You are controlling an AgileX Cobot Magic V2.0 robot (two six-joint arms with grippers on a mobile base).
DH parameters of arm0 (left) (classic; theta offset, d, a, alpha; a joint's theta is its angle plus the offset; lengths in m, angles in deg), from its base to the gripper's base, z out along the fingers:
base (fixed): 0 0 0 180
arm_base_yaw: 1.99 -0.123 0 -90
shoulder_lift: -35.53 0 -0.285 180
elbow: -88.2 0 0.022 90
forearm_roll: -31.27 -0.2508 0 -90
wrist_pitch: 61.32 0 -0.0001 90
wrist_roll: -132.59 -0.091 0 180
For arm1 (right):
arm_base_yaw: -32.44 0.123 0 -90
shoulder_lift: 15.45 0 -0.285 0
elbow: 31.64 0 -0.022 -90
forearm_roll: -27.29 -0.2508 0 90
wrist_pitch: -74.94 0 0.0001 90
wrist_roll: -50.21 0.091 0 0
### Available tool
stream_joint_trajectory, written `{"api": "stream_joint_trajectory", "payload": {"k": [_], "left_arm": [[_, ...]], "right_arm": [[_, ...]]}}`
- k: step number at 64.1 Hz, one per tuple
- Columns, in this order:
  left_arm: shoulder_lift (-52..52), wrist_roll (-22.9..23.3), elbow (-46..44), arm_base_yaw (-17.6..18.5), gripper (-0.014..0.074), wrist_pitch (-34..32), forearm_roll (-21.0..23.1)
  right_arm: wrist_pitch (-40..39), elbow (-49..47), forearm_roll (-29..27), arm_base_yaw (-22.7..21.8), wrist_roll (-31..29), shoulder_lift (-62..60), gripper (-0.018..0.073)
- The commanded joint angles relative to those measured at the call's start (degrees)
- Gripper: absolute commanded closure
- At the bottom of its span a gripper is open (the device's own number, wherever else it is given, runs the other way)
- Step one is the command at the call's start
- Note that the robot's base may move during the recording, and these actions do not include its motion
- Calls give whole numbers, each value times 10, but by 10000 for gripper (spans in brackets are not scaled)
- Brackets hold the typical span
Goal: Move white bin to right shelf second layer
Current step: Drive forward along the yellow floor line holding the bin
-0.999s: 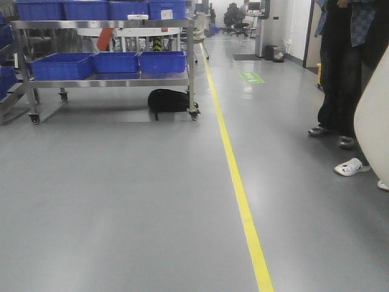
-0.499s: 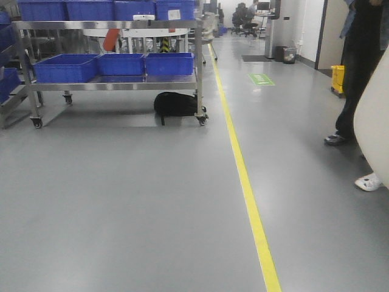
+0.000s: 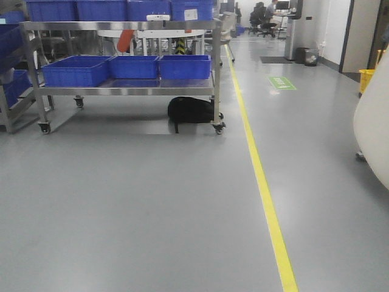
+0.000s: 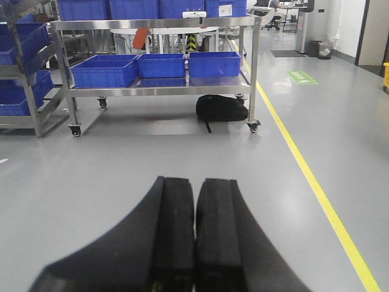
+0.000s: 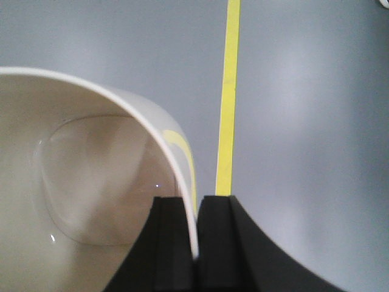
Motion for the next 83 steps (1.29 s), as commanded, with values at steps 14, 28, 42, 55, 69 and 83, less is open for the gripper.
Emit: {"api": "stream_joint_trajectory", "payload": {"k": [14,28,42,55,69,83], "left_arm": [[8,3,17,0,512,-48,4],[8,3,17,0,512,-48,4],[8,3,17,0,512,-48,4],[8,3,17,0,512,-48,4],[8,3,17,0,512,-48,4],[8,3,17,0,512,-48,4]], "right_arm": [[-41,-15,-2,-4,-3,-4,505],[-41,-15,-2,-4,-3,-4,505],[-41,-15,-2,-4,-3,-4,505],[-41,-15,-2,-4,-3,-4,505],[-41,-15,-2,-4,-3,-4,505],[-29,-15,-2,-4,-3,-4,505]]}}
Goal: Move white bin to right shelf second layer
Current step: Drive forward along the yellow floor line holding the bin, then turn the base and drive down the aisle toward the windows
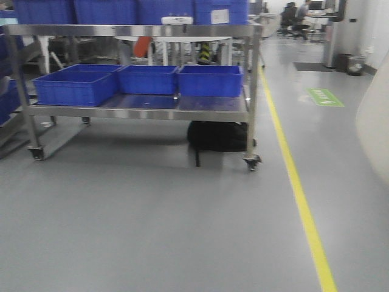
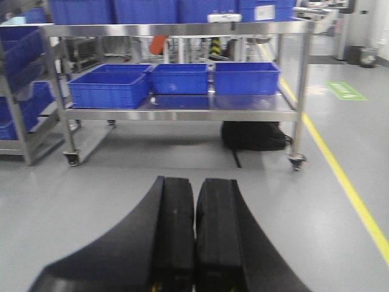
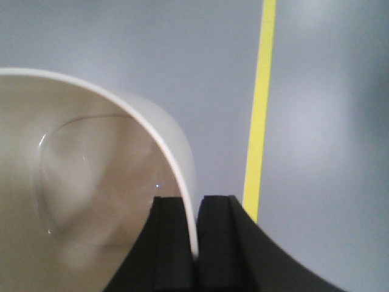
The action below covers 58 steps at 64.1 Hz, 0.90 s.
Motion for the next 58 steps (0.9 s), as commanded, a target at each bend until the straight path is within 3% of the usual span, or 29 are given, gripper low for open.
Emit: {"api": "stream_joint_trajectory", "payload": {"k": [1,58], "left_arm": [[8,3,17,0,512,-48,4],[8,3,17,0,512,-48,4]], "right_arm": [[-31,-15,-2,-3,-3,-2,505],[-24,-15,-2,-3,-3,-2,505]]}}
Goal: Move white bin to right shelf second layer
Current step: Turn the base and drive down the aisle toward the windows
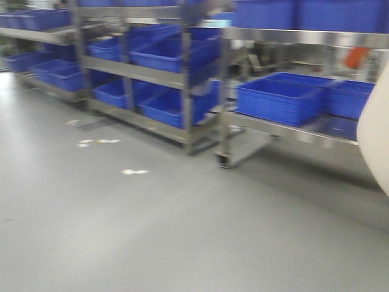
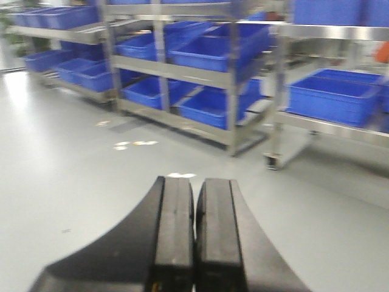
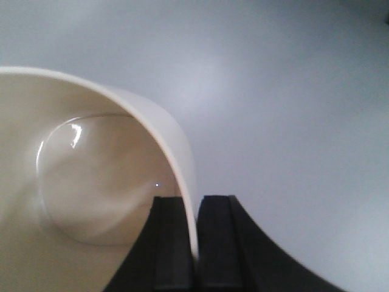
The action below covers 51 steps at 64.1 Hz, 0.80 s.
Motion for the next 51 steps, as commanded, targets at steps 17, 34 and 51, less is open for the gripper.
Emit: {"api": "stream_joint_trajectory", "payload": {"k": [17,34,51], "left_arm": [[8,3,17,0,512,-48,4],[8,3,17,0,512,-48,4],[8,3,17,0,512,-48,4]], "right_arm": [[-39,-15,-2,-3,-3,-2,505],[-39,-15,-2,-3,-3,-2,505],[-38,-15,-2,-3,-3,-2,505]]}}
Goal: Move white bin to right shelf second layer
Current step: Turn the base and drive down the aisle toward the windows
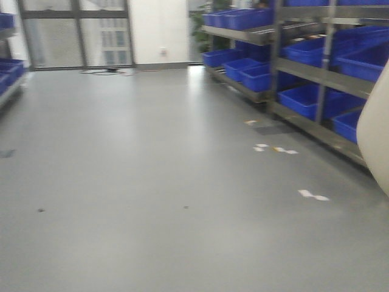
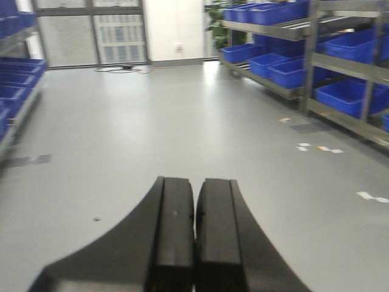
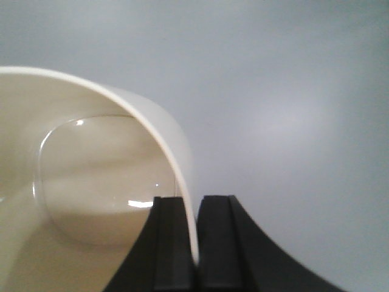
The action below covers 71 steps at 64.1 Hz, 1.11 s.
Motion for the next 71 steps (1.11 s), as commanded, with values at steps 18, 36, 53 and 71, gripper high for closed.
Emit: {"api": "stream_joint_trajectory", "payload": {"k": [18,36,53,71], "left_arm": [[8,3,17,0,512,-48,4],[8,3,17,0,512,-48,4],[8,3,17,0,512,-48,4],[8,3,17,0,512,-48,4]], "right_arm": [[-39,-15,-2,-3,-3,-2,505],[-39,-15,-2,-3,-3,-2,505],[-39,-15,-2,-3,-3,-2,505],[-39,-15,-2,-3,-3,-2,505]]}}
